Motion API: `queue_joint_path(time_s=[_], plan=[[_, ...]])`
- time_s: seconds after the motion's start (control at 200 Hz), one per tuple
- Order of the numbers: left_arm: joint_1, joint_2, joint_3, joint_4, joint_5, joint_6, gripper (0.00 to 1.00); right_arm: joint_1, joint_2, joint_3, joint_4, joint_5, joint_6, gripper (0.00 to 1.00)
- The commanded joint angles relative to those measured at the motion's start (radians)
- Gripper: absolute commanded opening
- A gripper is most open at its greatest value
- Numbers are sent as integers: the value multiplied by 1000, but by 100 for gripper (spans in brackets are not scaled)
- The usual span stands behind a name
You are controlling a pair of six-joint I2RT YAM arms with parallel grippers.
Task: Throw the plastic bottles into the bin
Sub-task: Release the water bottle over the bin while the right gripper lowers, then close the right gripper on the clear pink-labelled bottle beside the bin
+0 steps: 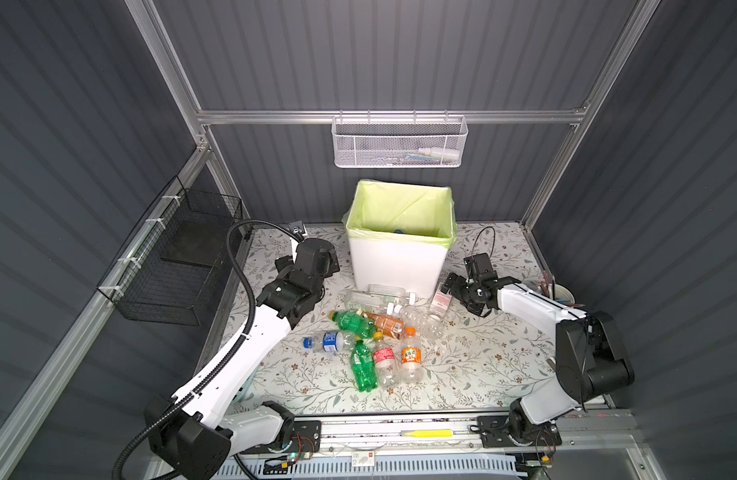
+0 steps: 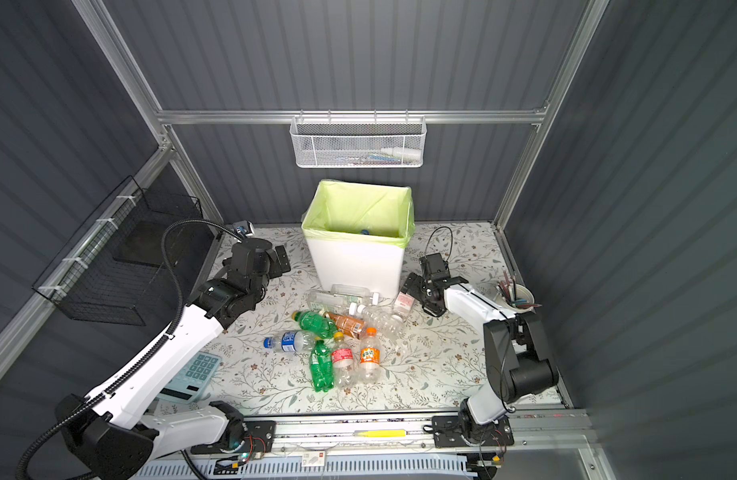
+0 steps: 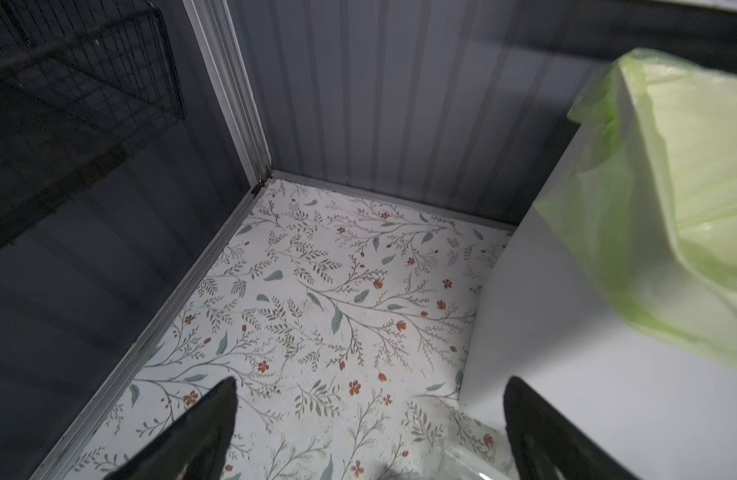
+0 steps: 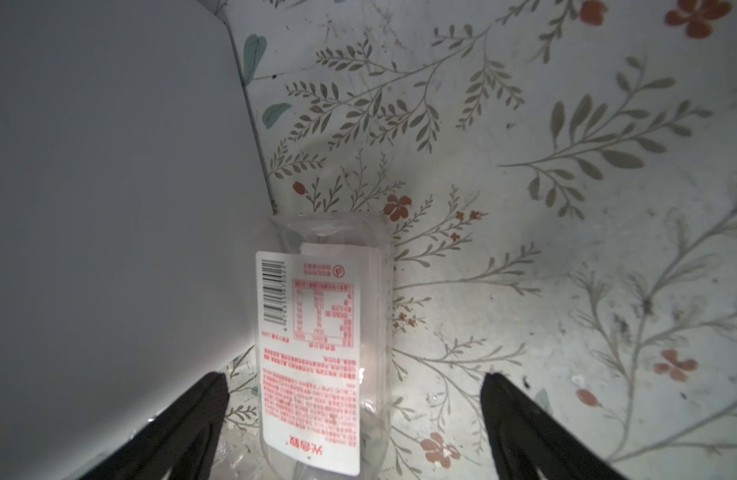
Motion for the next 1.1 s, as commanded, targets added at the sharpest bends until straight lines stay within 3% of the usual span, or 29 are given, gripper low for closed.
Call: queue_joint_path(time_s=[0.0,0.335,0.715,1.096], plan=[[4,10,-28,-73,-7,-57,100,2,26,40,4,-5,-17,98],[14,6,-79,-89,4,-97,100,-6,106,84,-29,32,-65,96],[24,6,-94,-99,5,-105,100,-100,96,59,-68,44,-128,84],[26,6,-103,-97,18,-117,100,-98,-25,3,4,-65,-82,91]])
